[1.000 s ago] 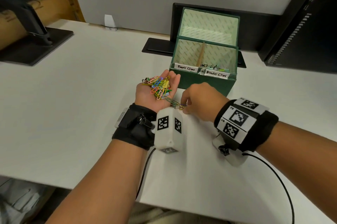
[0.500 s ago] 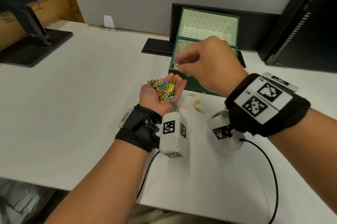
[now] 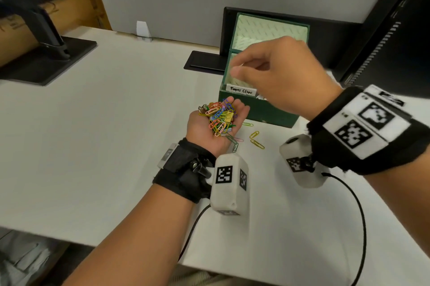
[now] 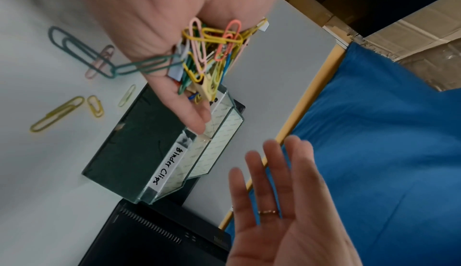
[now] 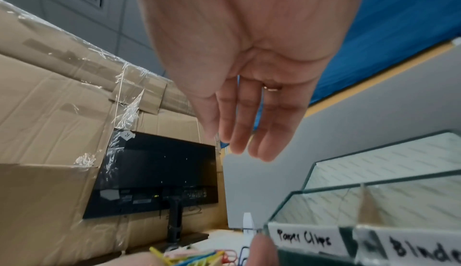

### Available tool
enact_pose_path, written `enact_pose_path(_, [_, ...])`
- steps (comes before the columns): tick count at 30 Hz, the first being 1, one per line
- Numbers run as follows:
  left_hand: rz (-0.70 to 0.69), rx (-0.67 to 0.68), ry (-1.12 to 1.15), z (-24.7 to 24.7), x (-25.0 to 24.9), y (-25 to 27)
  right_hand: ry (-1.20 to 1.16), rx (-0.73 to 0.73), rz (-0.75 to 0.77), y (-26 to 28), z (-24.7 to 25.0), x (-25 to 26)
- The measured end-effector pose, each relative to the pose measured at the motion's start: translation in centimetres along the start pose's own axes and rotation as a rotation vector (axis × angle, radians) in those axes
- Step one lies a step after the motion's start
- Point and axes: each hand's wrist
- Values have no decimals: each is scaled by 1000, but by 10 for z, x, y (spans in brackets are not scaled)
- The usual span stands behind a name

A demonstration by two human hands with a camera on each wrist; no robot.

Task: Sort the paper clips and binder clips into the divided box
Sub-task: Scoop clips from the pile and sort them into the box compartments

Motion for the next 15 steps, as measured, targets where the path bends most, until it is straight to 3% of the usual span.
enact_pose_path(2, [-8,0,-14,-1,1,1,-3,-1,-9,5,9,-3])
enact_pose_path(8, [10,92,-33,6,3,-4,125,283,-69,22,-9,-16])
enact_pose_path(15, [15,87,-83,10,8,-3,136,262,-84,26,-35,-24])
Point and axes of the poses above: each hand's wrist, its own y-axis away from the middle knuckle, its own z-axis out of the back of the hand, x = y × z, and after that the axes turned 4 degrees about -y, right-handed
